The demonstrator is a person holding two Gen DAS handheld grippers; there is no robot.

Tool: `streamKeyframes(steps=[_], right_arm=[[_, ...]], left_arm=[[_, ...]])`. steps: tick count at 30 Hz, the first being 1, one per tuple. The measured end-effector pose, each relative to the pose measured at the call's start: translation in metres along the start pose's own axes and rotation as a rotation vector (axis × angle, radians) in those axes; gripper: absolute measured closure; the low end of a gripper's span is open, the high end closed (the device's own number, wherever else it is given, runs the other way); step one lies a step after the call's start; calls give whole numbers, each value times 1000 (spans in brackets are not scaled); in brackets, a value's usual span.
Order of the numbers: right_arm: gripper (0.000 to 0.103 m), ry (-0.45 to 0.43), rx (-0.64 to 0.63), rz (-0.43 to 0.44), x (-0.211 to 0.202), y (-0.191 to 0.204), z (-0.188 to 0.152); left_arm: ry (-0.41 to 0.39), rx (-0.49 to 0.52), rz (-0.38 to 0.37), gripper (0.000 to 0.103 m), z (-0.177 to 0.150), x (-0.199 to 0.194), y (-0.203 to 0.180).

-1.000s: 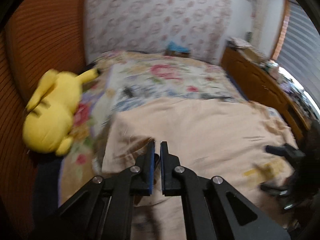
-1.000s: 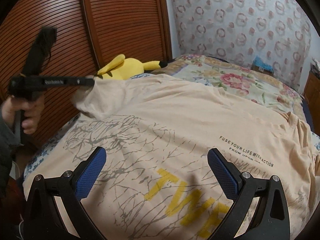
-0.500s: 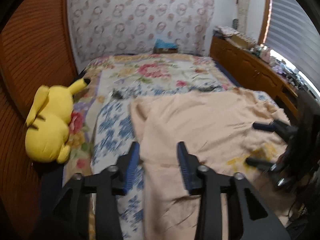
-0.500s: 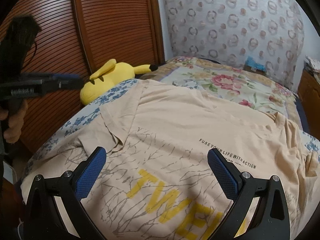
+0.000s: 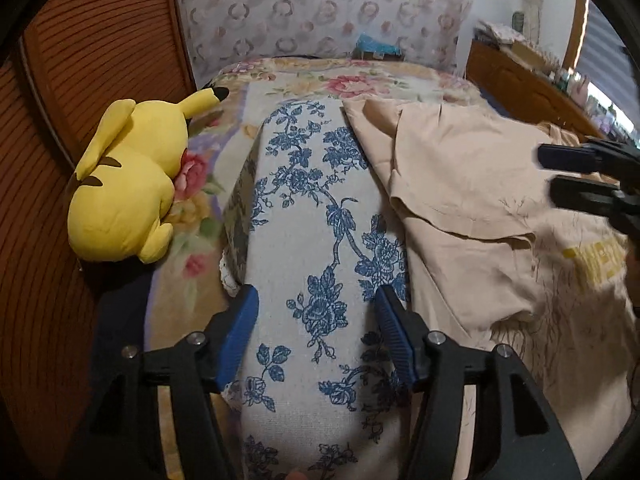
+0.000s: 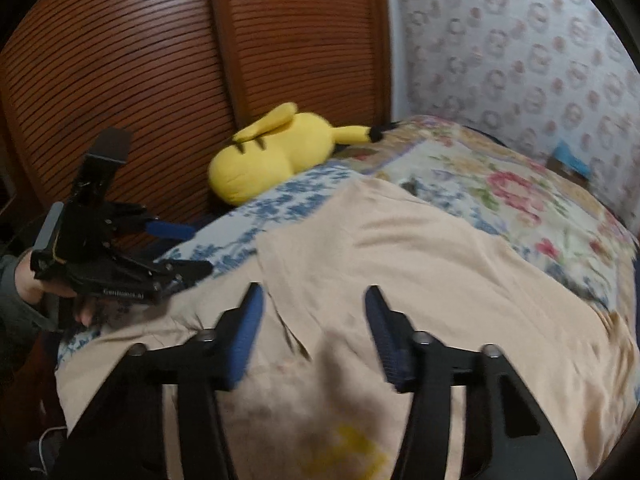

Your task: Fold small clothes

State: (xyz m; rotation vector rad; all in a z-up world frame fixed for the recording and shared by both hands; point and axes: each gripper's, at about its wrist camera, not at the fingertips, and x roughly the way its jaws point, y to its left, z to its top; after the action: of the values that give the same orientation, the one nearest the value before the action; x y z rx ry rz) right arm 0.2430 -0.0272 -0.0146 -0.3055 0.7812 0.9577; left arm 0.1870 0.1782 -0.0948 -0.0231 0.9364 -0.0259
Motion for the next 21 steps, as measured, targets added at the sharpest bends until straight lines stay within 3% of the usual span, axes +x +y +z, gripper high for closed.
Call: streamKeyframes(steps=[3, 13, 15, 17, 18, 21], right_arm=[[58, 32, -21, 40, 21, 5, 10], [58, 163, -116, 44, 77, 19, 8], [63, 161, -139, 25, 77, 20, 6], [85, 158, -160, -11, 77, 19, 5], [92, 158, -160, -15, 76, 18, 6], [100, 138, -146, -31, 70, 9, 4]], left_arm=[[-60, -4, 12, 40, -5, -1, -4], [-56, -13, 6, 34, -3, 1, -1], [-57, -14, 3, 33, -4, 0, -1], [-56, -14, 3, 33, -4, 0, -2], [-56, -14, 3, 33, -4, 0, -2], [-56, -14, 2, 32, -5, 0, -3]])
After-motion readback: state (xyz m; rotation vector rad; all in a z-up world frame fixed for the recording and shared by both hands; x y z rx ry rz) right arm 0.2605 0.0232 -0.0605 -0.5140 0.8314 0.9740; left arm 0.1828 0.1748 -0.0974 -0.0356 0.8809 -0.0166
